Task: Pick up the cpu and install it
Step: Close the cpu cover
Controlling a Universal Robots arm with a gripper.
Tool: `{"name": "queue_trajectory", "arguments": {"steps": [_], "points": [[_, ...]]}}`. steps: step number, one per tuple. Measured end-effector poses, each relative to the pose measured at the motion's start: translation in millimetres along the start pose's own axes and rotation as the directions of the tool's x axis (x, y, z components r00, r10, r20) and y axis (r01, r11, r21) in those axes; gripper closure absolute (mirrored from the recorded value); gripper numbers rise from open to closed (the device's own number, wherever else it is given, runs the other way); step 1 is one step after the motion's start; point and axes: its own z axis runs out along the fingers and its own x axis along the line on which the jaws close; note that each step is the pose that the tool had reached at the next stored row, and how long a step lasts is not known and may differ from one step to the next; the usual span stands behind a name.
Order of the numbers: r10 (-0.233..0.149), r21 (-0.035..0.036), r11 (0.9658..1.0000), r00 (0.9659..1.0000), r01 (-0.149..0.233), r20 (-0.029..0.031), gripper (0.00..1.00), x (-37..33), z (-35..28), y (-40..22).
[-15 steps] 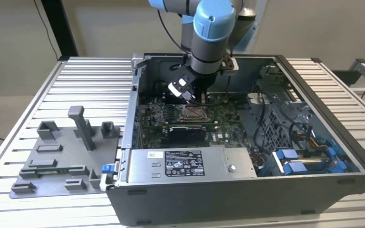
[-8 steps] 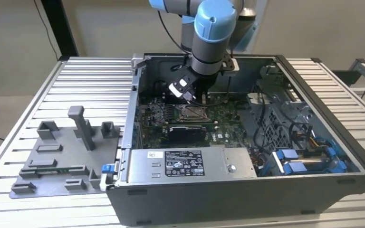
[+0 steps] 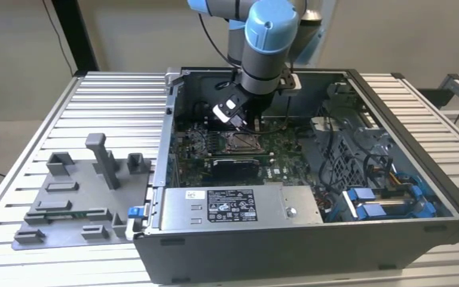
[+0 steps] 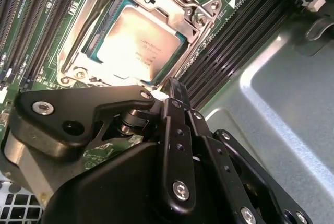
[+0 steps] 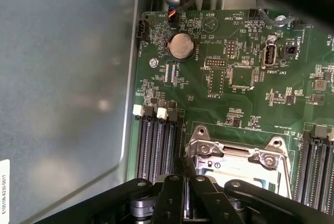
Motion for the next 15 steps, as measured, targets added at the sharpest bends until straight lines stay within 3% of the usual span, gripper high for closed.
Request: {"name": "queue_trajectory", "arguments": {"steps": [15], "points": [[0.000, 0.0015, 1.0000, 1.0000, 0.000, -0.0001, 1.00, -1.7, -0.3, 0.9]]}}
